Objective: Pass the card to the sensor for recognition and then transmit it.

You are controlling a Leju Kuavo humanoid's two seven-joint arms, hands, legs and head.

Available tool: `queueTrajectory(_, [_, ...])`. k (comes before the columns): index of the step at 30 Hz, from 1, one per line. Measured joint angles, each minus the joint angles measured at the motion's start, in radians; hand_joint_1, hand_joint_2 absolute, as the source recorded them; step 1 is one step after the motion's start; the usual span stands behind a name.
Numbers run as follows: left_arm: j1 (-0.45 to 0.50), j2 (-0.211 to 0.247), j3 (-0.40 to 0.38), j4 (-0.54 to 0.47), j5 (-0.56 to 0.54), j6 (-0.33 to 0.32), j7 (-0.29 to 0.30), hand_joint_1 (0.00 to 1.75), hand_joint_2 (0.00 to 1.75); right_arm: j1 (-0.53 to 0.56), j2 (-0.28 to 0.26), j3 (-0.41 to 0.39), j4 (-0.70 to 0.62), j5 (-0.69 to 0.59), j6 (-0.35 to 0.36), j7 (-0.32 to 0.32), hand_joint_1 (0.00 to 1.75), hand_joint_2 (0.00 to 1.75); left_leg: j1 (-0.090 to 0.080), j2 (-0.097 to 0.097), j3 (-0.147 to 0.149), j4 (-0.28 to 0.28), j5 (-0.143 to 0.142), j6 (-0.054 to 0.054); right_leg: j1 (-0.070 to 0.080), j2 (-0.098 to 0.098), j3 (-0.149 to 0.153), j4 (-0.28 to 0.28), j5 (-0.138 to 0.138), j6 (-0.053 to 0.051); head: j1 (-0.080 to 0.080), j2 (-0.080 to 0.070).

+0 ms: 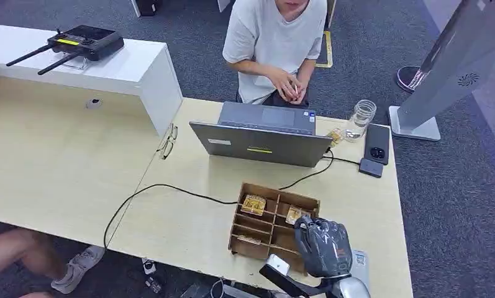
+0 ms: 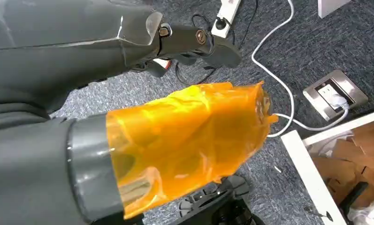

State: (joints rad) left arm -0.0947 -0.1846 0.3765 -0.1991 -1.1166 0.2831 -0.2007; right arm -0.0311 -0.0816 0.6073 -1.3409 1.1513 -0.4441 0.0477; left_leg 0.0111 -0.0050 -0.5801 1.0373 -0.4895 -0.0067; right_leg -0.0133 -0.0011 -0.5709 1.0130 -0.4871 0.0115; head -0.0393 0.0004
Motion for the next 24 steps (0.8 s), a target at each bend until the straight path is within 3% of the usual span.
queueTrajectory(9, [0.001,0.000,0.000,0.000,0.017,0.005,-0.005,0.00,0.00,0.018,0.000,0.000,-0.084,0.001,-0.031,-0.015,1.69,1.75,0.000,0.000,0.000,0.000,0.000,0.000,0.000,0.000,0.000,0.000,0.000,0.000,0.000,0.000])
queueTrajectory(10, [0.001,0.000,0.000,0.000,0.017,0.005,-0.007,0.00,0.00,0.020,0.000,0.000,-0.094,0.001,-0.031,-0.017,1.34,1.75,0.000,0.000,0.000,0.000,0.000,0.000,0.000,0.000,0.000,0.000,0.000,0.000,0.000,0.000])
queueTrajectory(11, [0.001,0.000,0.000,0.000,0.018,0.006,-0.009,0.00,0.00,0.021,0.000,0.000,-0.103,0.001,-0.030,-0.018,1.34,1.75,0.000,0.000,0.000,0.000,0.000,0.000,0.000,0.000,0.000,0.000,0.000,0.000,0.000,0.000])
queueTrajectory(12, [0.001,0.000,0.000,0.000,0.018,0.007,-0.009,0.00,0.00,0.022,0.000,0.000,-0.110,0.001,-0.027,-0.018,0.58,1.75,0.000,0.000,0.000,0.000,0.000,0.000,0.000,0.000,0.000,0.000,0.000,0.000,0.000,0.000])
queueTrajectory(13, [0.001,0.000,0.000,0.000,0.018,0.008,-0.010,0.00,0.00,0.023,0.000,0.000,-0.114,0.001,-0.023,-0.017,0.00,1.75,0.000,0.000,0.000,0.000,0.000,0.000,0.000,0.000,0.000,0.000,0.000,0.000,0.000,0.000])
queueTrajectory(24, [0.000,0.000,0.000,0.000,0.017,0.007,-0.009,0.00,0.00,0.026,-0.001,0.000,-0.115,0.002,0.017,-0.008,0.00,1.75,0.000,0.000,0.000,0.000,0.000,0.000,0.000,0.000,0.000,0.000,0.000,0.000,0.000,0.000])
